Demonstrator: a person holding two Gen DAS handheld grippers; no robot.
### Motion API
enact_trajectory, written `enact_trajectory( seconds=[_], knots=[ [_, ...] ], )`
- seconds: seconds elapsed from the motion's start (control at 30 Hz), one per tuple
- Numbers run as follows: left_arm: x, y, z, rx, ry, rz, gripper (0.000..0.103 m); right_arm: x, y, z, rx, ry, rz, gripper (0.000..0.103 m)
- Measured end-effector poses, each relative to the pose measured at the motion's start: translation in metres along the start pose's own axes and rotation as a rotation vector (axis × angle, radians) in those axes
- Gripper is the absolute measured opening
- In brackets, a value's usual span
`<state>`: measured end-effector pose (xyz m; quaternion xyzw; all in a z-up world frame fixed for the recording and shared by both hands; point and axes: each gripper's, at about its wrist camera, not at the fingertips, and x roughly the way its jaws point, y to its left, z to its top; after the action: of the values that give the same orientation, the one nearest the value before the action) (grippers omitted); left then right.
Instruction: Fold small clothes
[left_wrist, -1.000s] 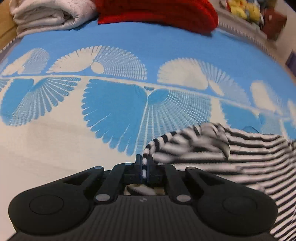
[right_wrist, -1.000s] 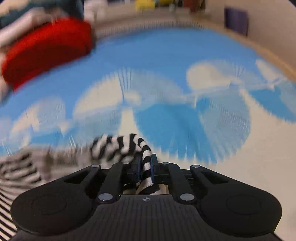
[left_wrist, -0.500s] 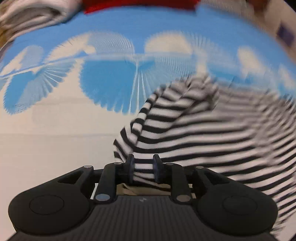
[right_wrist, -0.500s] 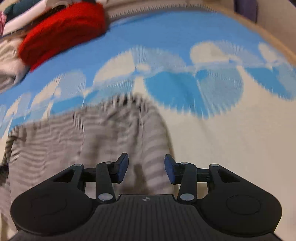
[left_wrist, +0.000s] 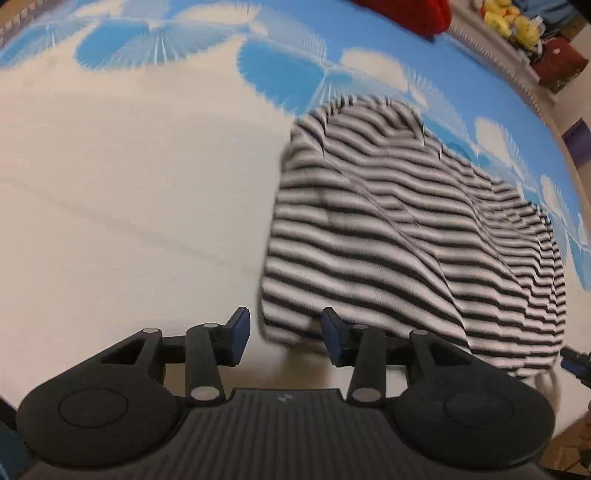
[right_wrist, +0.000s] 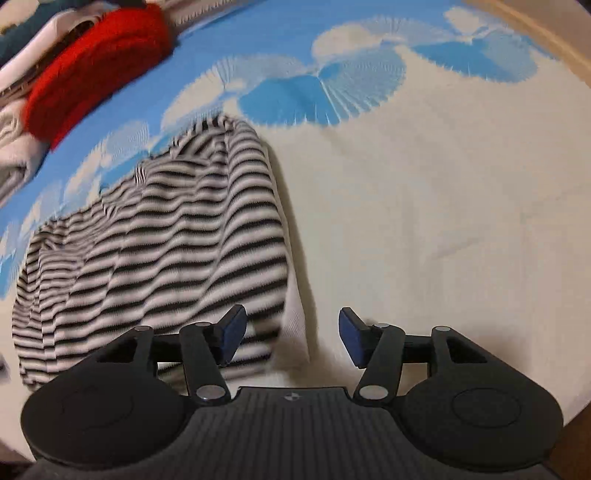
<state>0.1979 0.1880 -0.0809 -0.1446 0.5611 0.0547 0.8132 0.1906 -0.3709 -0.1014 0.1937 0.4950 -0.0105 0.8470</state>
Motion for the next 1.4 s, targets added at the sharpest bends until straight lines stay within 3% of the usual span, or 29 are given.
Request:
enact_trajectory(
  seconds=[0.07,0.13,0.37,0.4,0.43,0.5,0.57,0.67,0.73,0.8,0.93,1.0,1.13,1.2,1.23,1.3,1.4],
  knots=[
    [0.002,0.000,0.002,0.006,-0.009,0.013,0.056,0.014,0.003,-0.004,-0.005,0.050,-0.024,0.058],
    [0.012,0.006,0.002,-0.034,0.044,-0.007,0.056,0.024,0.005,-0.005,-0.015,0.090,-0.035,0.058],
    [0.030,0.003,0.006,-0.036,0.071,-0.024,0.055,0.032,0.007,-0.009,-0.016,0.103,-0.042,0.058],
    [0.032,0.002,0.007,-0.029,0.072,-0.028,0.053,0.032,0.007,-0.009,-0.025,0.104,-0.033,0.051],
    [0.034,0.001,0.007,-0.018,0.075,-0.031,0.049,0.032,0.006,-0.010,-0.033,0.107,-0.015,0.044],
    [0.034,0.000,0.006,0.010,0.084,-0.054,0.007,0.030,0.005,-0.007,-0.050,0.102,0.034,0.013],
    [0.022,0.000,0.006,0.022,0.023,-0.052,0.006,0.019,0.005,-0.004,-0.060,0.055,0.046,0.008],
    [-0.013,0.011,0.005,-0.039,-0.117,-0.135,0.006,-0.017,-0.011,0.005,0.065,-0.074,0.156,0.006],
    [-0.027,0.019,-0.002,-0.036,-0.147,-0.134,0.006,-0.041,-0.022,0.006,0.101,-0.147,0.213,0.006],
    [-0.020,0.027,-0.008,-0.043,-0.086,-0.107,0.006,-0.048,-0.031,0.003,0.101,-0.140,0.187,0.006],
    [0.009,0.025,-0.020,0.013,0.087,-0.045,0.006,-0.023,-0.049,-0.009,0.149,0.052,0.081,0.005],
    [0.013,0.017,-0.025,0.072,0.118,-0.022,0.006,-0.018,-0.050,-0.013,0.137,0.092,0.049,0.005],
    [0.009,0.011,-0.024,0.068,0.103,0.004,0.016,-0.018,-0.046,-0.015,0.112,0.090,0.029,0.006],
    [-0.002,0.007,-0.022,0.088,0.038,0.042,0.019,-0.023,-0.041,-0.015,0.087,0.070,0.013,0.007],
    [-0.009,0.004,-0.020,0.104,-0.005,0.053,0.020,-0.028,-0.037,-0.014,0.059,0.039,-0.041,0.007],
    [-0.019,-0.003,-0.018,0.123,-0.077,0.023,0.021,-0.037,-0.030,-0.012,-0.020,-0.038,-0.135,0.014],
    [-0.020,-0.015,-0.018,0.184,-0.091,-0.040,0.021,-0.050,-0.021,-0.007,-0.067,-0.147,-0.079,0.017]
  ],
)
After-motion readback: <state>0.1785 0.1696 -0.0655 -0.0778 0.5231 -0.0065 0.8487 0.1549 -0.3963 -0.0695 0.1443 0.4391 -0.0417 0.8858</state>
